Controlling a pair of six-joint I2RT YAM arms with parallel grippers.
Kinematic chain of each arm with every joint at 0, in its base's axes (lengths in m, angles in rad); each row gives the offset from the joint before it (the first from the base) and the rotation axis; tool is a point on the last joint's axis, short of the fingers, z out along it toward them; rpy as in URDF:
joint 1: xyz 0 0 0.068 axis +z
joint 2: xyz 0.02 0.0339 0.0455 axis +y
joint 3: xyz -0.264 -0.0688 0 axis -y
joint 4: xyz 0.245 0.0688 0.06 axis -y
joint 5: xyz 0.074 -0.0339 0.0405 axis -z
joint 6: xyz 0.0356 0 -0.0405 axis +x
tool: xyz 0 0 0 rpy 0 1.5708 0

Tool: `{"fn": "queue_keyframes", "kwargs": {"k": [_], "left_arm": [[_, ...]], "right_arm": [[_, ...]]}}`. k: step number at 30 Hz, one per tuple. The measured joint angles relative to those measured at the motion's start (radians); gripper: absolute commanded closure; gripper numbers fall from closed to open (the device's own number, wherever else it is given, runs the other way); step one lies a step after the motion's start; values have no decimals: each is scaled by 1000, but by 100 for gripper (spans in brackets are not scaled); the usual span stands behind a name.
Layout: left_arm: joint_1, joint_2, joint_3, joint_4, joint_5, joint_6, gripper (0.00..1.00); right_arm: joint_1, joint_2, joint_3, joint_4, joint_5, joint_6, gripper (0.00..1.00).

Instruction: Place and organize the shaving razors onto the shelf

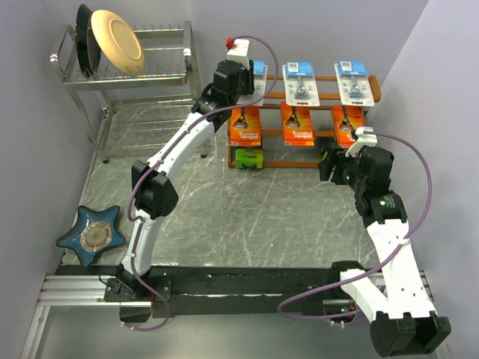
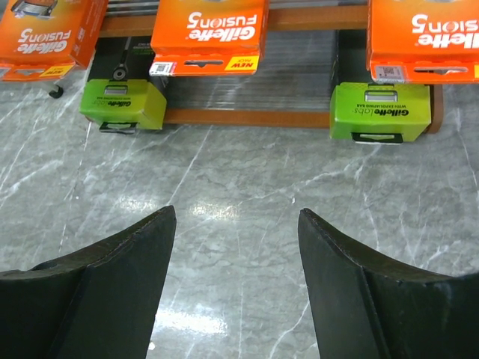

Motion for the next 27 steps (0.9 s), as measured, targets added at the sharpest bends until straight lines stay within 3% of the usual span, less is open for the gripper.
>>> {"fn": "queue_keyframes", "kwargs": {"k": [10,22,27], "left_arm": [[-13,0,-4,-1,-32,43,69],[-12,11,-6,-1,-69,38,56],[-12,12,-10,6,-71,32,63]], "right_arm": [[-6,-3,-8,2,-3,5,26],[-19,-18,-24,2,-4,8,26],[-19,-18,-24,3,-4,9,26]]}}
